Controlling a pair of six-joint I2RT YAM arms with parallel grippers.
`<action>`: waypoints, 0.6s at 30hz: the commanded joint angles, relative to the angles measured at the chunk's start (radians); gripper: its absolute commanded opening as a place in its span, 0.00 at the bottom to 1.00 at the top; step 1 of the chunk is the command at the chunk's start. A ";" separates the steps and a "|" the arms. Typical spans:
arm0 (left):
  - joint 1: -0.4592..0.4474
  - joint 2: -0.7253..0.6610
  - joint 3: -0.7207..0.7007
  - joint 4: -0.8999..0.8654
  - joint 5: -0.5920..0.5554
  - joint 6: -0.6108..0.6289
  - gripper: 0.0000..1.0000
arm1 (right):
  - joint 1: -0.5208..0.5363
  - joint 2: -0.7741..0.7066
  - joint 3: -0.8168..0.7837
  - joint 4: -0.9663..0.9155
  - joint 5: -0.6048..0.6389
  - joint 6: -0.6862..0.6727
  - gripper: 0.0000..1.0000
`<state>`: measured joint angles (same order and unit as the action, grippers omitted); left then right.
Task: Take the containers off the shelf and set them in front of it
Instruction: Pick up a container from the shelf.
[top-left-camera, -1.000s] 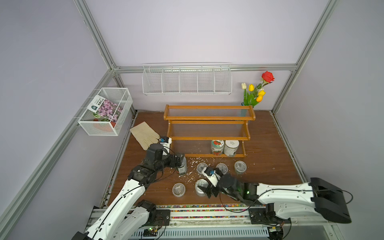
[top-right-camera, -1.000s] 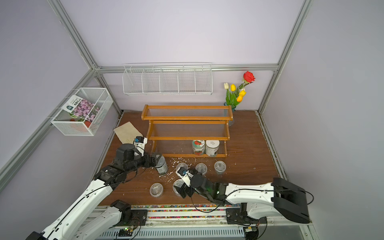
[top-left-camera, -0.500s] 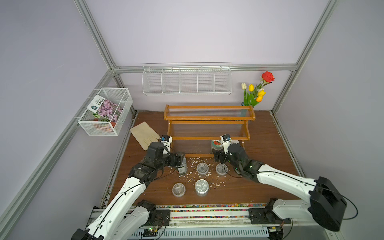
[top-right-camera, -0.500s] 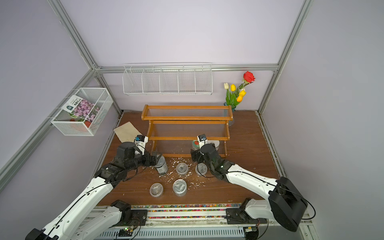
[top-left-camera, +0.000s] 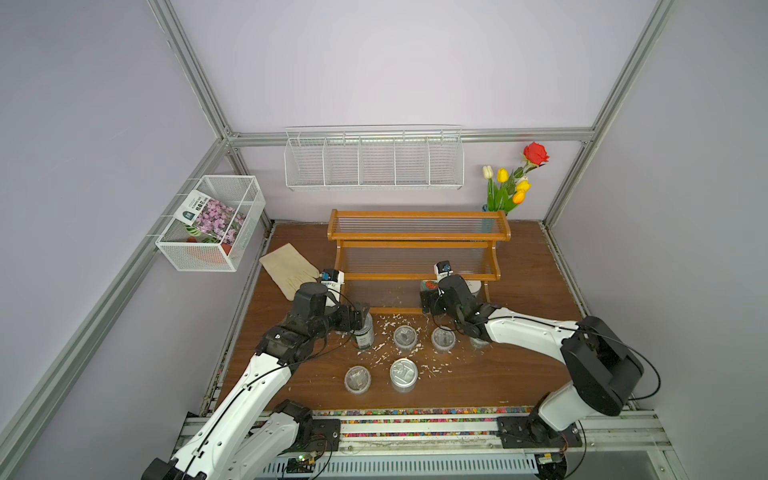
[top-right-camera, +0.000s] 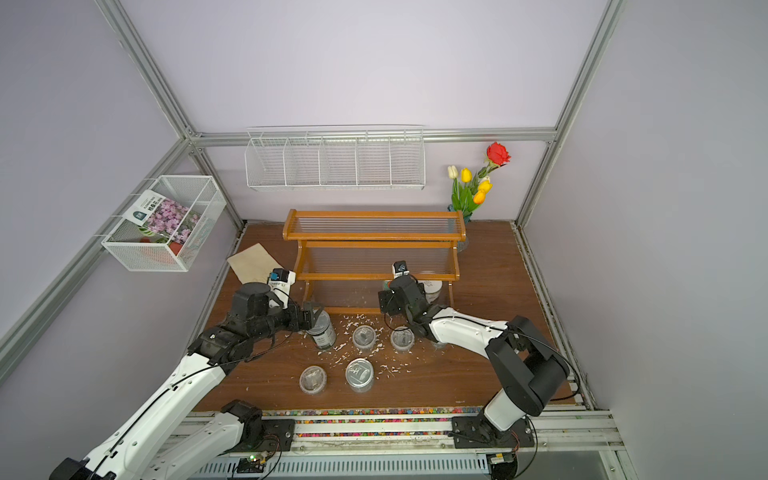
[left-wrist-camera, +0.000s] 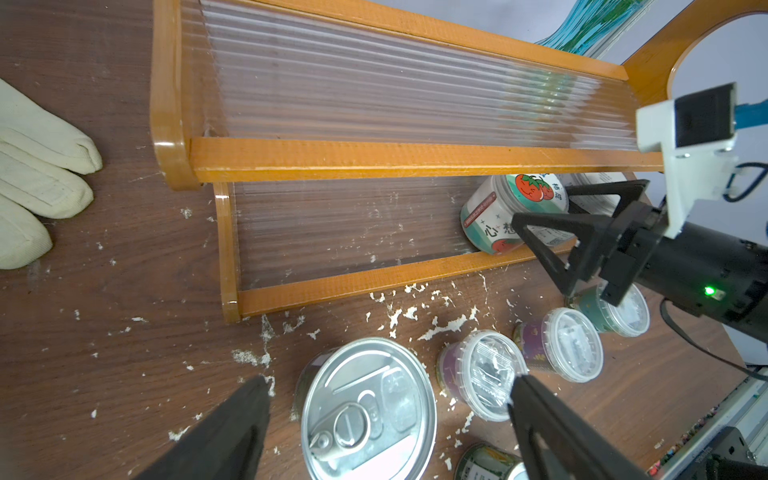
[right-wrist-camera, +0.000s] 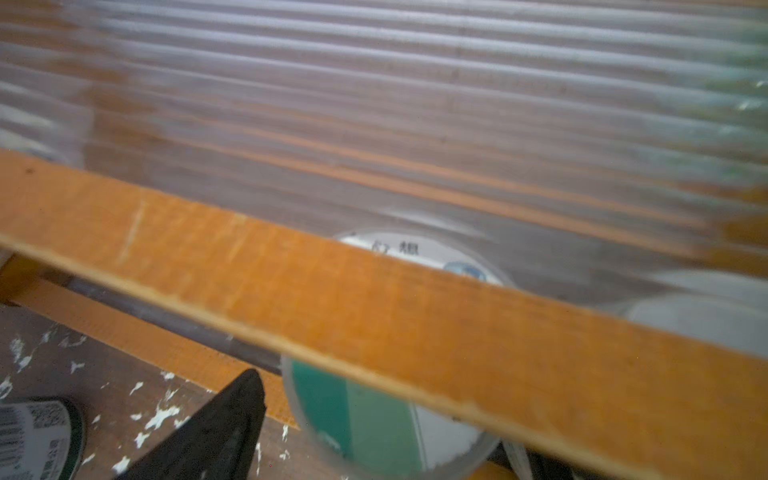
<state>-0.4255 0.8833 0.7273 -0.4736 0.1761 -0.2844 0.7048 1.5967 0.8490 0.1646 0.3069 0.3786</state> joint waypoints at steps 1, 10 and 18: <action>0.004 -0.009 0.021 0.001 -0.011 -0.012 0.94 | -0.011 0.034 0.032 0.034 0.018 0.007 0.97; 0.004 -0.011 0.012 0.016 -0.021 -0.035 0.94 | -0.028 0.134 0.106 0.045 0.033 -0.041 0.94; 0.005 -0.036 -0.017 0.029 -0.021 -0.056 0.94 | -0.032 0.133 0.109 0.065 -0.016 -0.092 0.72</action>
<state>-0.4255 0.8639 0.7250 -0.4679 0.1574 -0.3241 0.6788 1.7458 0.9565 0.1944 0.3157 0.3164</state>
